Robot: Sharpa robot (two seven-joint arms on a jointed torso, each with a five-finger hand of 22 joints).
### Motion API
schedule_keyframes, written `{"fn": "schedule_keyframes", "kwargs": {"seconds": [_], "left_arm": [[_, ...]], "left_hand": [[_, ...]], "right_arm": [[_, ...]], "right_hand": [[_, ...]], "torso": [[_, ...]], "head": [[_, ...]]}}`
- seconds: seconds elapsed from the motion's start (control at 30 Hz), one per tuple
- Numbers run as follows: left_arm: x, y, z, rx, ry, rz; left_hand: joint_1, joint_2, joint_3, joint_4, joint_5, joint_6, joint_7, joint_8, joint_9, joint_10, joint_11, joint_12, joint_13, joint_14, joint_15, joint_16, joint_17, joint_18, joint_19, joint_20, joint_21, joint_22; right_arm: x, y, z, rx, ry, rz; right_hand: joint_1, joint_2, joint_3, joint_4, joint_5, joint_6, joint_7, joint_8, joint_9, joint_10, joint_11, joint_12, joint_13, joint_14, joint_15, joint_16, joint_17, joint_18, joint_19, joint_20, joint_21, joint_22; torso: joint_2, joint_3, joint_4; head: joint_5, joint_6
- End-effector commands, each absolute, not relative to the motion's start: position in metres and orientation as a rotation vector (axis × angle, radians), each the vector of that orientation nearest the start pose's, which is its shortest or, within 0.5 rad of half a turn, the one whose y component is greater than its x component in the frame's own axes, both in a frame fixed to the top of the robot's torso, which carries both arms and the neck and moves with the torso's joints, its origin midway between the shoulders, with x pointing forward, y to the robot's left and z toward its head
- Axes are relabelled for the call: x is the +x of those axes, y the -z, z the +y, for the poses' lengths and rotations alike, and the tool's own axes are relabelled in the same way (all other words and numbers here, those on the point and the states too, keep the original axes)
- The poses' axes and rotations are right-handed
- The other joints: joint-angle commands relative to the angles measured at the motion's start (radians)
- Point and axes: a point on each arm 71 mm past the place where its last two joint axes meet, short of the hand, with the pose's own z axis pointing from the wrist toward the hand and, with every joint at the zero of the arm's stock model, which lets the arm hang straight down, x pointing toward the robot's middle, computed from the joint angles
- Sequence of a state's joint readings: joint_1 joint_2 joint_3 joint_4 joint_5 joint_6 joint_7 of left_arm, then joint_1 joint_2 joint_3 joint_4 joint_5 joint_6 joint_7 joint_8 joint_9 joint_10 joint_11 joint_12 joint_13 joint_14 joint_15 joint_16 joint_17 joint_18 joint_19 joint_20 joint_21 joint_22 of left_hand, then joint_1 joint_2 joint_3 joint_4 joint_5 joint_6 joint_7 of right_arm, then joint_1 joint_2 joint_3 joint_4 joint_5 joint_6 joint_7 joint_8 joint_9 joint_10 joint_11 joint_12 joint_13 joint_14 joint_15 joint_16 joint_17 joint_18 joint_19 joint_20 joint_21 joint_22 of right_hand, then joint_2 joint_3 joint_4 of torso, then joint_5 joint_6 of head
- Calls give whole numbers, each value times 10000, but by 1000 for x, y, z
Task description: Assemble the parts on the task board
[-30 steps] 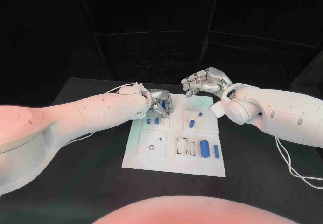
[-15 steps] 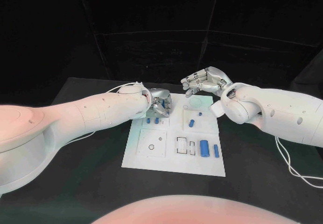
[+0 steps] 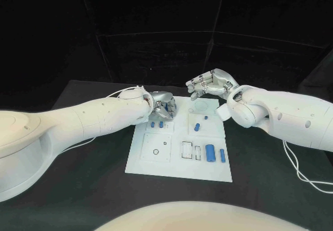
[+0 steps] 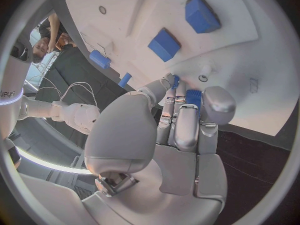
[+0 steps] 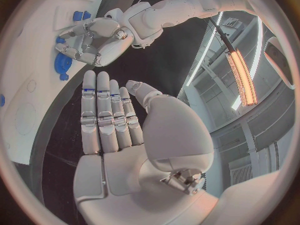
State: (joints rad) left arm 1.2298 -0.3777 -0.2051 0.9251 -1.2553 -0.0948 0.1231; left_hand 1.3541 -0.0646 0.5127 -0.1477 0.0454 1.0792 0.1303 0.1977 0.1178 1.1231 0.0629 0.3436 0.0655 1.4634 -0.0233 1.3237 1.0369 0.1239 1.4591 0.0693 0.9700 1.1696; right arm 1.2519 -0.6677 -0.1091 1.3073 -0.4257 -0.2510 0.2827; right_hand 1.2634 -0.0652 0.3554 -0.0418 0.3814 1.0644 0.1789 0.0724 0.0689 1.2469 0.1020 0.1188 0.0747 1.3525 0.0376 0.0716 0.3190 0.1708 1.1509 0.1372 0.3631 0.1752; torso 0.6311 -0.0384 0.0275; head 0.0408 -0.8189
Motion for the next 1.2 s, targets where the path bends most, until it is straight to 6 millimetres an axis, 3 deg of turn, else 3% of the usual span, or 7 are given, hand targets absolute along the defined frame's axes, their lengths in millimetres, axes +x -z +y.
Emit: {"fn": "schedule_keyframes", "kwargs": {"seconds": [0.03,0.63,0.93,1.2], "left_arm": [[552,250,121,2529,7686,18828],[554,219,145,1729,8103,18426],[556,220,167,1496,7683,19045],[556,226,172,1428,7517,19399]], "left_hand": [[-87,-27,114,-49,28,26,49,-114,-56,120,-20,-175,-5,200,-27,-12,-44,-105,31,-20,26,5],[-164,-149,226,-149,34,31,83,-293,-150,181,29,-484,-1,175,10,-21,-156,-98,-10,16,-22,1],[-195,-173,216,-151,34,50,83,-313,-161,212,29,-522,4,171,13,-21,-170,-104,-10,22,11,28],[-208,-181,210,-156,34,80,73,-320,-166,253,20,-543,12,167,11,-22,-184,-100,-18,24,-1,24]], "right_arm": [[524,188,-171,6223,-13549,16420],[524,189,-175,6268,-13483,16401],[523,189,-178,6298,-13447,16395],[523,189,-179,6299,-13444,16382]], "right_hand": [[51,-1,66,13,15,-91,-4,-34,-8,-62,15,-36,-15,-8,43,-61,-14,96,37,15,-67,-10],[45,-5,70,18,17,-104,1,-37,-9,-81,21,-44,-20,-29,50,-68,-21,94,25,21,-81,-17],[45,-5,70,18,17,-104,1,-37,-9,-81,21,-44,-20,-29,50,-68,-21,94,25,21,-81,-17],[50,3,77,18,19,-102,0,-34,-8,-82,21,-43,-20,-33,51,-67,-23,94,22,21,-86,-20]], "torso": [[-7,2,2],[-19,-3,38],[0,4,13],[-8,6,7]], "head": [[-13,25],[-37,43],[41,53],[100,60]]}}
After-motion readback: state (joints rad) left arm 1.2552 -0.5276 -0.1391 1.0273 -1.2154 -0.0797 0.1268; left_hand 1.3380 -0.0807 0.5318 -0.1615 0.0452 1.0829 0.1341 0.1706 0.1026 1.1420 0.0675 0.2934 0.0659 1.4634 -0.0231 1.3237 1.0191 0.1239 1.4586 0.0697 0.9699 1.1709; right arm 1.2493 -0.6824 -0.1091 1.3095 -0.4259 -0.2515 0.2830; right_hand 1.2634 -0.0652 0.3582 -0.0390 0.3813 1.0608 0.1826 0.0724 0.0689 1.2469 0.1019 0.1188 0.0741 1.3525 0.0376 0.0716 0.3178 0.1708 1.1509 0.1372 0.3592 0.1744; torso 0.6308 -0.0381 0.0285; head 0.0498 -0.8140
